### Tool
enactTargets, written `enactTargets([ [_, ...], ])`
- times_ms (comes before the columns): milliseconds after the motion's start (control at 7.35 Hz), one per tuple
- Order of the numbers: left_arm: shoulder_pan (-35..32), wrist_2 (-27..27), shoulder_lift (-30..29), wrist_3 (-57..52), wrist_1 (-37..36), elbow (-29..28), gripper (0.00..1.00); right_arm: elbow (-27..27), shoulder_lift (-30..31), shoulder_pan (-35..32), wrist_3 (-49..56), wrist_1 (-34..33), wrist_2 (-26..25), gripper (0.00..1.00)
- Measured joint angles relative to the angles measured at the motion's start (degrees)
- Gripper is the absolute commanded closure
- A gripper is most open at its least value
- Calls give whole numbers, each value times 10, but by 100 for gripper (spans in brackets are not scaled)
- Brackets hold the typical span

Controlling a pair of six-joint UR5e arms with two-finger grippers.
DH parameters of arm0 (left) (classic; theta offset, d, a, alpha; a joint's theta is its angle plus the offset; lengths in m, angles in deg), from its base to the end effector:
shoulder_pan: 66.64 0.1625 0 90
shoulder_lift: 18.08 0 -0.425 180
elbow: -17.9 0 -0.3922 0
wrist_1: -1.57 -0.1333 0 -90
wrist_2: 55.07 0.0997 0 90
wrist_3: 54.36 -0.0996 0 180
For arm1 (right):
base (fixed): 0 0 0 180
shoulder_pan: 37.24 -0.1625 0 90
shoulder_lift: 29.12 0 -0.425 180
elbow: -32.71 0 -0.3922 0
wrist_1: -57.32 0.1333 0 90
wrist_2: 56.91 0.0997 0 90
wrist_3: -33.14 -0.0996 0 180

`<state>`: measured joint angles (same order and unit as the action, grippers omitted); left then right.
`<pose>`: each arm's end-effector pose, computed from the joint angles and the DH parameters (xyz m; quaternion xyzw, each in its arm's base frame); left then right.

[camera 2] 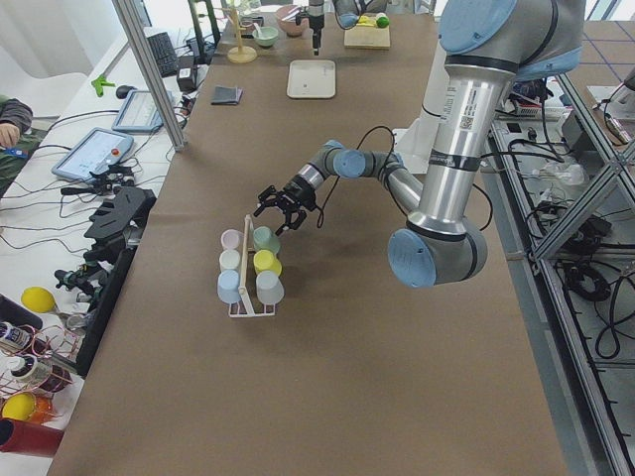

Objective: Pick up and place green cup on tray

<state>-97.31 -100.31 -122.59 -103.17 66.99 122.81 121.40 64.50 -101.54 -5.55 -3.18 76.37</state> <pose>0.3722 -0.4573 0.4434 0.0738 -0.3752 0.7386 0.5551 -0.1516 -0.4650 0.6448 -0.0246 -0.4103 0.0248 0.9113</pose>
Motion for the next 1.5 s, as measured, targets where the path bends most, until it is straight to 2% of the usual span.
enactTargets([
  [136, 3, 1, 2, 1, 9, -9, 2, -10, -10, 7, 3, 0, 2, 0],
  [272, 5, 2, 3, 0, 29, -25, 2, -19, -16, 14, 4, 1, 2, 7],
  [408, 7, 3, 3, 0, 46, -41, 2, -23, -18, 20, 6, 1, 1, 23],
  [545, 9, 3, 2, 0, 54, -52, 2, -25, -19, 22, 6, 2, 1, 28],
  [817, 11, 4, 1, 1, 60, -62, 2, -32, -20, 23, 8, 3, 1, 32],
  [953, 13, 4, -1, 1, 66, -71, 2, -37, -20, 23, 12, 3, 1, 42],
  [1089, 14, 6, -2, 0, 77, -82, 2, -41, -20, 23, 16, 3, 1, 59],
  [1225, 15, 10, -3, 0, 83, -91, 2, -42, -20, 23, 17, 3, 1, 87],
  [1361, 16, 12, -4, 0, 86, -97, 2, -43, -19, 23, 21, 3, 2, 99],
  [1497, 16, 14, -5, 0, 87, -102, 3, -43, -17, 23, 31, 3, 3, 100],
])
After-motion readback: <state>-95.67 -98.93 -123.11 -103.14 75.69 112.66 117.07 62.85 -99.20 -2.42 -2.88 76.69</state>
